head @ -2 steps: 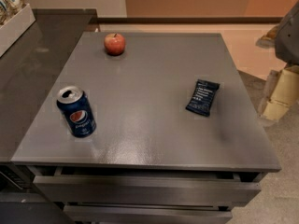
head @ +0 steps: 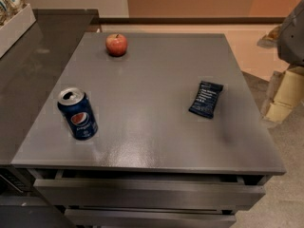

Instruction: Move rxbar blueberry near apple

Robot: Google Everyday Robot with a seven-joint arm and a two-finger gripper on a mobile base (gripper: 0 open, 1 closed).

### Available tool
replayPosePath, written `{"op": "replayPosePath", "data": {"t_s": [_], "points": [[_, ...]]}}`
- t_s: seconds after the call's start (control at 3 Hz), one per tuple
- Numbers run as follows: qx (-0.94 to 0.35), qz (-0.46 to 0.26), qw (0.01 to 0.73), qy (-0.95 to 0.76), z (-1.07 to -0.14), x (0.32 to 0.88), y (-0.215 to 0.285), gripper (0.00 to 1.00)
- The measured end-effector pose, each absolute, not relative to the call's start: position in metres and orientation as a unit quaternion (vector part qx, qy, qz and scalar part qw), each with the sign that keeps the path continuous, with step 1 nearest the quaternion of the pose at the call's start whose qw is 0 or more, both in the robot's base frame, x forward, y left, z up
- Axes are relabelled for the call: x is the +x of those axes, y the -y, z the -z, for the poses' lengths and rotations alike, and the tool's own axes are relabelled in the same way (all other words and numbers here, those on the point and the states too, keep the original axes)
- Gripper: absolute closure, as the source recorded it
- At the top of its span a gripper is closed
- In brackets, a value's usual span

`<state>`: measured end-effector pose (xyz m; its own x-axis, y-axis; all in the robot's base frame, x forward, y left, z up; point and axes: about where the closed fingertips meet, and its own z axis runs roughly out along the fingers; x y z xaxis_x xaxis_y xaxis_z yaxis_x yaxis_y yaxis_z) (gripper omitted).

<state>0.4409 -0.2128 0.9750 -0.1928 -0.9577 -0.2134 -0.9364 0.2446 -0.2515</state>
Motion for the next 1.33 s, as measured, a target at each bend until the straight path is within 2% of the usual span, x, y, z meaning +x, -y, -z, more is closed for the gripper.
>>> {"op": "replayPosePath", "data": {"t_s": [1.33], "points": [[-0.792,-0.016,0.181,-0.583,-0.915,0.526,0.162,0.00]]}}
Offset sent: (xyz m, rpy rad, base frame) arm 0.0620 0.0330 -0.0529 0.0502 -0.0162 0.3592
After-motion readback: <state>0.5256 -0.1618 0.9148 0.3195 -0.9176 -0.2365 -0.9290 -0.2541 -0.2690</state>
